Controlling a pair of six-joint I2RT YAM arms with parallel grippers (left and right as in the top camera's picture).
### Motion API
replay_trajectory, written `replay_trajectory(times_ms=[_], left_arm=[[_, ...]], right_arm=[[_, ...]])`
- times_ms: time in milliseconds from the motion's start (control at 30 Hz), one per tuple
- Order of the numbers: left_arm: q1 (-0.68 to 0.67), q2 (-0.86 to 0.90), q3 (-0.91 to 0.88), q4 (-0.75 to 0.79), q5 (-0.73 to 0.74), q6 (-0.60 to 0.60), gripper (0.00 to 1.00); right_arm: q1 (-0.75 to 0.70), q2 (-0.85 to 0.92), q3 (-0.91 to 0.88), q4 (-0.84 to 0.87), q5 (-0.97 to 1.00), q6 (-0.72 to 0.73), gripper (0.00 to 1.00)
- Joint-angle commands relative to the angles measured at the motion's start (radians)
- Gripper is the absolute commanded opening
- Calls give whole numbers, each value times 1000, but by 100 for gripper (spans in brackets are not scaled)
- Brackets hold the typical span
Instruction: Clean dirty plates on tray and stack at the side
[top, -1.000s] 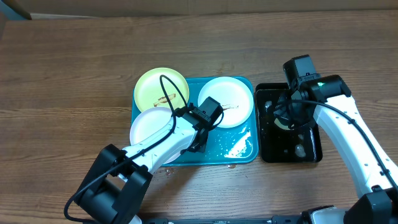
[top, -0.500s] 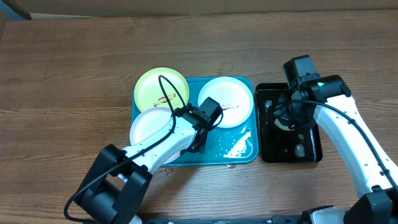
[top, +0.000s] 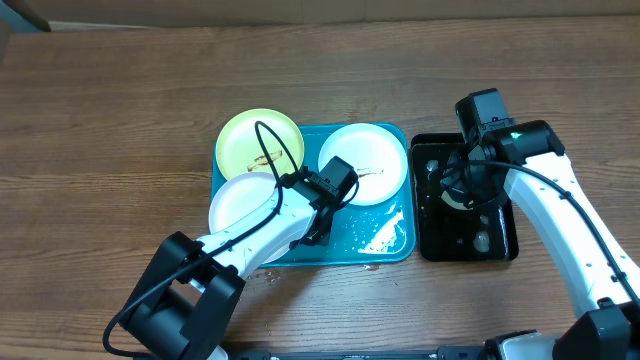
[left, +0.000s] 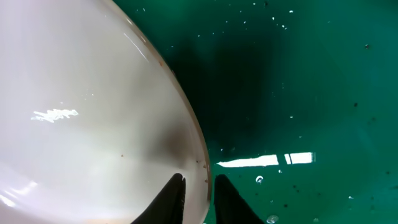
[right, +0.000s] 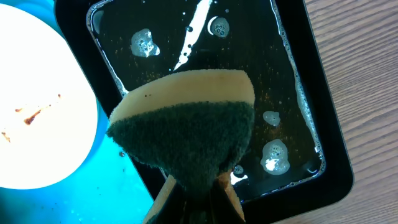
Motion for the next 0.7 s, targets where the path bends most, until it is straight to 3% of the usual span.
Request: replay_trajectory(times_ms=[0,133,333,667], left_arm=[[-4,8,-36,13,-24,-25,20],[-4,8,-47,14,-24,-24,18],[-4,7,-40,7,-25,-24,4],[-4,-2,64,-145,-120,-27,4]], right_arm=[[-2,-27,20,5,14,-4,4],[-2,-27,20,5,14,-4,4],[-2,-27,20,5,14,-4,4],[-2,-27,20,4,14,-5,4]])
